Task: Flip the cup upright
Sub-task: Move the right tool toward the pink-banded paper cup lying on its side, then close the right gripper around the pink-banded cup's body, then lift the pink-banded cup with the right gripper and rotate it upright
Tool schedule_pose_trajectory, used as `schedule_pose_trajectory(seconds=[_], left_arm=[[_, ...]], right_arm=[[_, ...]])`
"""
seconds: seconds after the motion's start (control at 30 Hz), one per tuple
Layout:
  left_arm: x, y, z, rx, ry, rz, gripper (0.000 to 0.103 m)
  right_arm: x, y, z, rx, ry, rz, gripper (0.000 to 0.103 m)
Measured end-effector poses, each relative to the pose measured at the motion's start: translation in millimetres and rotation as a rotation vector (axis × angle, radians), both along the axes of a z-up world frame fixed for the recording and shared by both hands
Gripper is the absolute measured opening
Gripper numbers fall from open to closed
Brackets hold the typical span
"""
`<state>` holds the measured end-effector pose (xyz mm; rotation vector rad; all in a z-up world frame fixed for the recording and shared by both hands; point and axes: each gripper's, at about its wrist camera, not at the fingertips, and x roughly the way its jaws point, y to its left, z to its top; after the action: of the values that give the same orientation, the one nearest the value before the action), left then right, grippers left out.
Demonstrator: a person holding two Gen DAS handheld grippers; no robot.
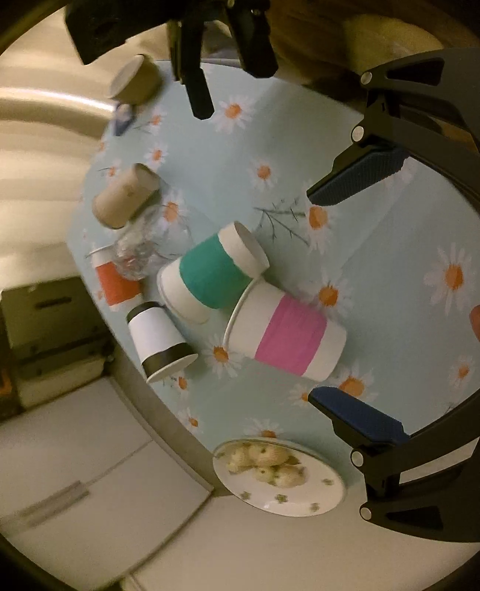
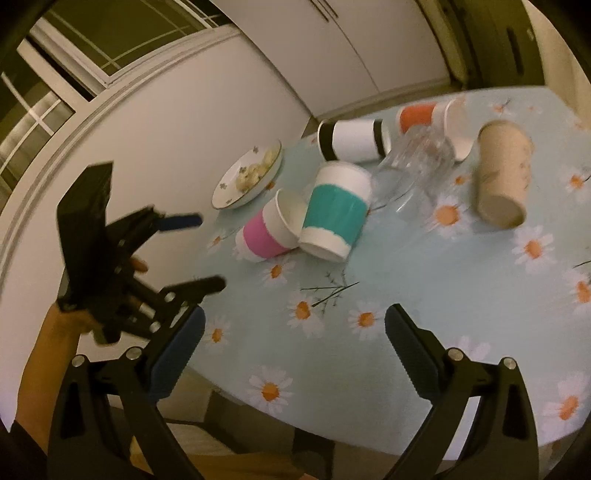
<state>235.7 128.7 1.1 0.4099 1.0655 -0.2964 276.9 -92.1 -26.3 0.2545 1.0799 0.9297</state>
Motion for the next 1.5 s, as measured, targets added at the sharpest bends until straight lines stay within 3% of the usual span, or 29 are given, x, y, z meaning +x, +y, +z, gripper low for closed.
schedule_pose_trajectory(seconds=[0.23, 0.3, 0.37, 0.7, 0.83, 1.07, 1.2, 1.37, 1.5], left_arm=[[34, 4, -28, 0.088, 0.110, -0.092, 0.095], [43, 6, -35, 0.116, 0.149, -0.112, 0.082], [52, 8, -40, 0.143, 0.166, -0.119, 0.081], [73, 14, -61, 0.169, 0.255, -0.145, 0.080], [78, 15, -66, 0.187, 0.274, -0.154, 0.062], [80, 12, -65, 0.190, 0.273, -0.157, 0.062], [79, 13, -55, 0.188, 0.268, -0.126, 0.062], [67, 24, -30, 0.172, 0.232, 0.000, 0.062], [47, 35, -5, 0.055, 0.198, 0.163, 0.062]], right_arm=[[7, 10, -18, 0.015, 0.085, 0.025, 0.091], [10, 11, -24, 0.017, 0.115, 0.028, 0.091], [12, 12, -27, 0.020, 0.130, 0.032, 0.091], [16, 16, -23, 0.026, 0.128, 0.058, 0.091], [15, 14, -21, 0.031, 0.127, 0.060, 0.091], [12, 8, -19, 0.039, 0.128, 0.058, 0.091], [13, 4, -16, 0.050, 0.125, 0.048, 0.091], [16, -6, -10, 0.067, 0.128, 0.038, 0.091], [18, -19, -3, 0.099, 0.147, 0.042, 0.091]])
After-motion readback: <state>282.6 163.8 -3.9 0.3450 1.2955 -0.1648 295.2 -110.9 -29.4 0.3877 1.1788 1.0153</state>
